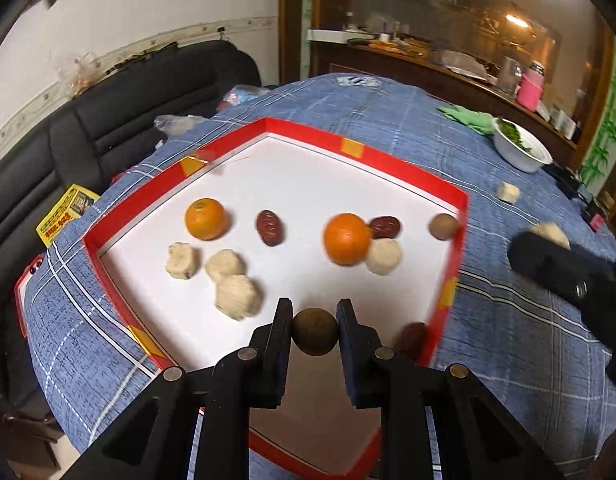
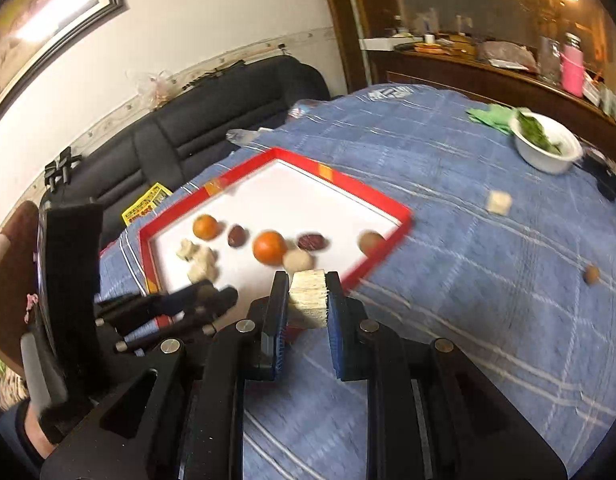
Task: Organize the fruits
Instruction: 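Carry the pale cube and brown fruit over the red-rimmed tray, then open both tools to drop the cube and brown fruit into the tray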
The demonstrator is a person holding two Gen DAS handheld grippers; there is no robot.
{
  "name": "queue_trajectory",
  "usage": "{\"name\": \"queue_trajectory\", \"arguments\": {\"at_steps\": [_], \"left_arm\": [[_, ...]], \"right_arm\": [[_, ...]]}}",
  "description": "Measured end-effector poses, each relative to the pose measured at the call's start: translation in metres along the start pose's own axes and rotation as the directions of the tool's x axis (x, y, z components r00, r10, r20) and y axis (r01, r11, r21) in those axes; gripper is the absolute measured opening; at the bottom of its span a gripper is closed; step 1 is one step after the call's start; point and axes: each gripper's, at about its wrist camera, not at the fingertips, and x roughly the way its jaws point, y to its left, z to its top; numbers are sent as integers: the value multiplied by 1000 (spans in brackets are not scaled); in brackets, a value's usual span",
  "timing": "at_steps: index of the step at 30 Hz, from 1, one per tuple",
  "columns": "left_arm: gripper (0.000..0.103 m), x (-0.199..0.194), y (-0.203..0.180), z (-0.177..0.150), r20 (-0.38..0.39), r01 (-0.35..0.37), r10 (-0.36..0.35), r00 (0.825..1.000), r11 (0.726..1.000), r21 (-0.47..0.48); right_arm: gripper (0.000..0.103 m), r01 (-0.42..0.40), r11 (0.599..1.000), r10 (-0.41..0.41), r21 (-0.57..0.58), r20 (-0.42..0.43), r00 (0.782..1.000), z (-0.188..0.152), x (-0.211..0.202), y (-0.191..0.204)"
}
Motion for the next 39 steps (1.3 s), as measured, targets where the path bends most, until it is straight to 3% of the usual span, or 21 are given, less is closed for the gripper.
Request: {"name": "queue_trajectory", "arguments": {"at_steps": [10, 23, 36, 39], "left_arm": [[21, 17, 15, 15, -5, -16, 15, 1000, 999, -42], [21, 23, -4, 14, -25, 28, -28, 999, 1000, 7], [21, 36, 4, 16, -54, -23, 23, 998, 1000, -7], [21, 37, 11, 18, -60, -42, 40, 997, 998, -47]], "right_arm": [[17, 1, 1000, -1, -12, -30, 1000, 39, 51, 14], [17, 19, 1000, -19, 2, -45, 999, 61, 92, 3], [17, 10, 1000, -10, -1, -68, 998, 69, 121, 6], [18, 9, 1000, -9, -6, -79, 997, 69, 125, 8]]}}
